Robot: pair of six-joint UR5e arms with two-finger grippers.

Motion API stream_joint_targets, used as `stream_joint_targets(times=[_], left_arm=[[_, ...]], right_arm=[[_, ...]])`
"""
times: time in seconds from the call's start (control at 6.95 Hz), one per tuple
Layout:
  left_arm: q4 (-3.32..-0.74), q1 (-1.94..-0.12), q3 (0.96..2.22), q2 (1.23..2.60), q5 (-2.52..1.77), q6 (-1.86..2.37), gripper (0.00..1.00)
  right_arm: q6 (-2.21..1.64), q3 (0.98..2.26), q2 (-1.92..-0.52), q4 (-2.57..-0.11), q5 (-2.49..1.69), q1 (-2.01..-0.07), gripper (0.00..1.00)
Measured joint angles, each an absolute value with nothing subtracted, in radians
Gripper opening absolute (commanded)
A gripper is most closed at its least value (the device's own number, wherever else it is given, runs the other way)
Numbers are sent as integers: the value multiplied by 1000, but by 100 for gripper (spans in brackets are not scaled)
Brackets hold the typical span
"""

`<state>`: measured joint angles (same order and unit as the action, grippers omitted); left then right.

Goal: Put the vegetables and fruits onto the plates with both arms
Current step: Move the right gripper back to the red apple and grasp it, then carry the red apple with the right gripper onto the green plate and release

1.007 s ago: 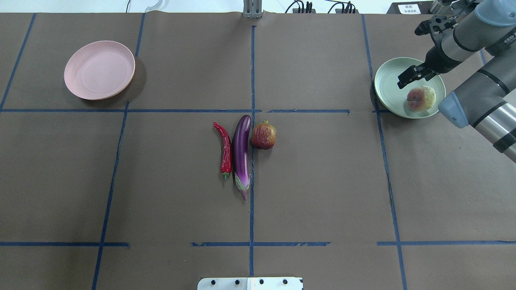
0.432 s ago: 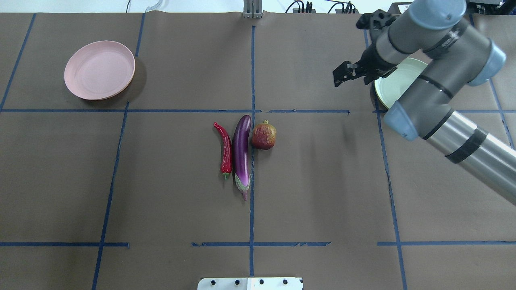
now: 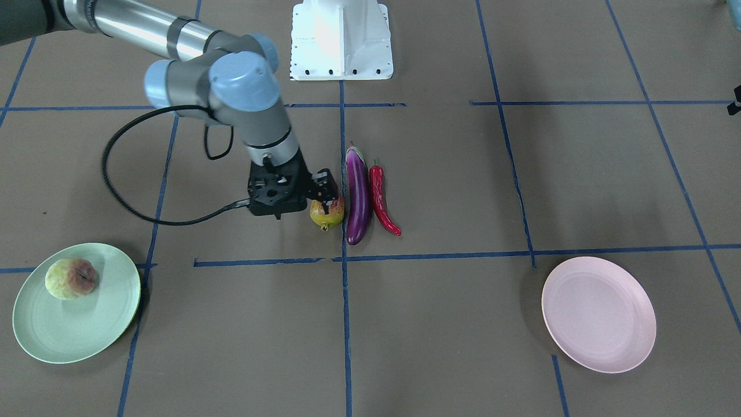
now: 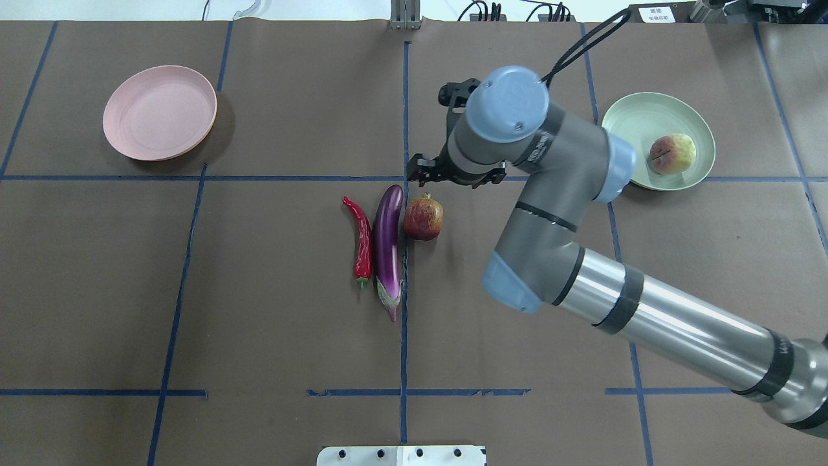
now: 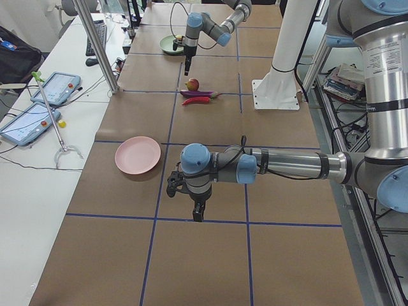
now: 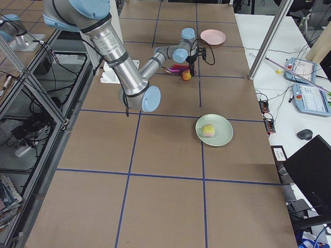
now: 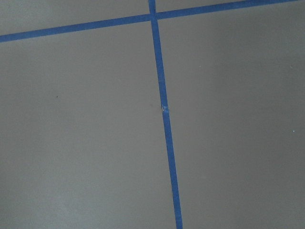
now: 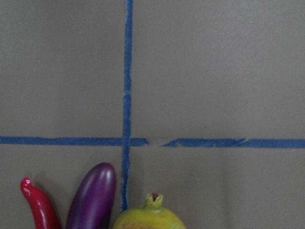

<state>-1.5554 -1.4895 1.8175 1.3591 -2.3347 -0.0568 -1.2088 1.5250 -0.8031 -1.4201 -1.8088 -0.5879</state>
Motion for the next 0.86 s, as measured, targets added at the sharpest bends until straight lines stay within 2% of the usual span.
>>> stream_joint_targets(times=[0.58, 0.72, 0.86], left_arm=[[-1554, -1489, 1816, 1359, -2335, -57, 100], [-1554, -1490, 1816, 1359, -2335, -57, 100], [-1553, -1489, 1816, 1359, -2335, -57, 100]], right_arm=[[-1264, 1473, -756, -1484, -1683, -504, 99], [-1245, 1455, -755, -1485, -1675, -501, 79], [-1237, 1433, -748, -1483, -1668, -497, 27]])
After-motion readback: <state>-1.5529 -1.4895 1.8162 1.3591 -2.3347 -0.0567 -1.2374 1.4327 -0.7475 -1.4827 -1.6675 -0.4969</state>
